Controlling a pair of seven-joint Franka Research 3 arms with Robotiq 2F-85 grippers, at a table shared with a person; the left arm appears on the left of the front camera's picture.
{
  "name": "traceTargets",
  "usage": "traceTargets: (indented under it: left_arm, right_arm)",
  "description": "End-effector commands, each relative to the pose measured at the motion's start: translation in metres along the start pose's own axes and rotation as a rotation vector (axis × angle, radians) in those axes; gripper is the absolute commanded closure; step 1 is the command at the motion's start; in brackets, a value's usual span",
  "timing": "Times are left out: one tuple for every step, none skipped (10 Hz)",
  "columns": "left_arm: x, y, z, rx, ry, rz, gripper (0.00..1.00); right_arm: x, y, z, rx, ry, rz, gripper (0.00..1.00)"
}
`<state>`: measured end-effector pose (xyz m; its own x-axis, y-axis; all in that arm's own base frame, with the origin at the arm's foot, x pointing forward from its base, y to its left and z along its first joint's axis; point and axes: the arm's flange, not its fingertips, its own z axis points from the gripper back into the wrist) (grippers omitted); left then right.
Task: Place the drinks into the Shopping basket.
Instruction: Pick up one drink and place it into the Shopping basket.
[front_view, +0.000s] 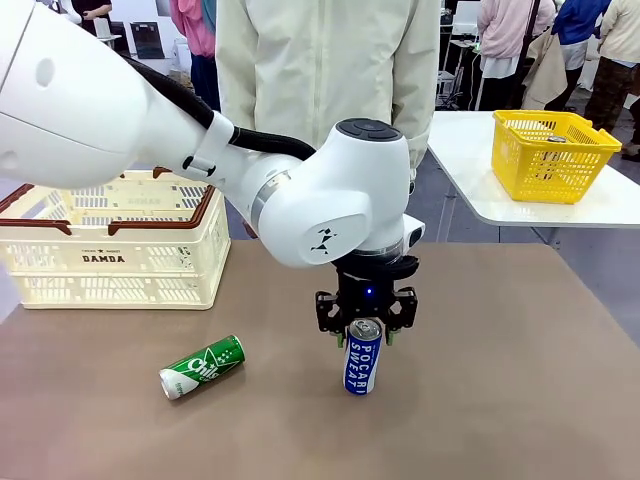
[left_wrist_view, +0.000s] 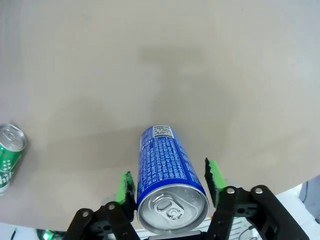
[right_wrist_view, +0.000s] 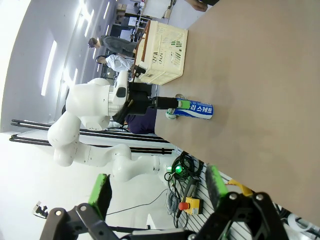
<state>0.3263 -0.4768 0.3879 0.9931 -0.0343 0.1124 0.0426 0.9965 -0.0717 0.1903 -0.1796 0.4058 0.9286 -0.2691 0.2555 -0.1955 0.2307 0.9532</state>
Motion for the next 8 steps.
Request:
traceTargets:
  left_arm:
    - [0.002,-0.002,0.002,0.034,0.014,-0.038,1.00]
    - [0.002,-0.002,0.002,0.039,0.044,-0.040,1.00]
    - [0.003,-0.001,0.001,0.036,0.040,-0.037,1.00]
    - [0.003,-0.001,0.000,0.027,0.050,-0.039,1.00]
    - [0.003,-0.001,0.000,0.024,0.051,-0.036,1.00]
    - [0.004,0.003,0.005,0.021,0.045,-0.026,1.00]
    - [0.007,0.013,0.023,0.000,0.028,-0.015,1.00]
    - [0.014,0.034,0.057,-0.024,0.020,-0.027,1.00]
  right_arm:
    - [0.003,0.006,0.000,0.011,-0.013,-0.004,0.00]
    - [0.003,0.006,0.000,0.011,-0.013,-0.004,0.00]
    - [0.003,0.006,0.000,0.011,-0.013,-0.004,0.00]
    - [0.003,0.006,0.000,0.011,-0.013,-0.004,0.00]
    - [0.003,0.006,0.000,0.011,-0.013,-0.004,0.00]
    - [0.003,0.006,0.000,0.011,-0.013,-0.004,0.00]
    - [0.003,0.006,0.000,0.011,-0.013,-0.004,0.00]
    - [0.003,0.006,0.000,0.011,-0.013,-0.004,0.00]
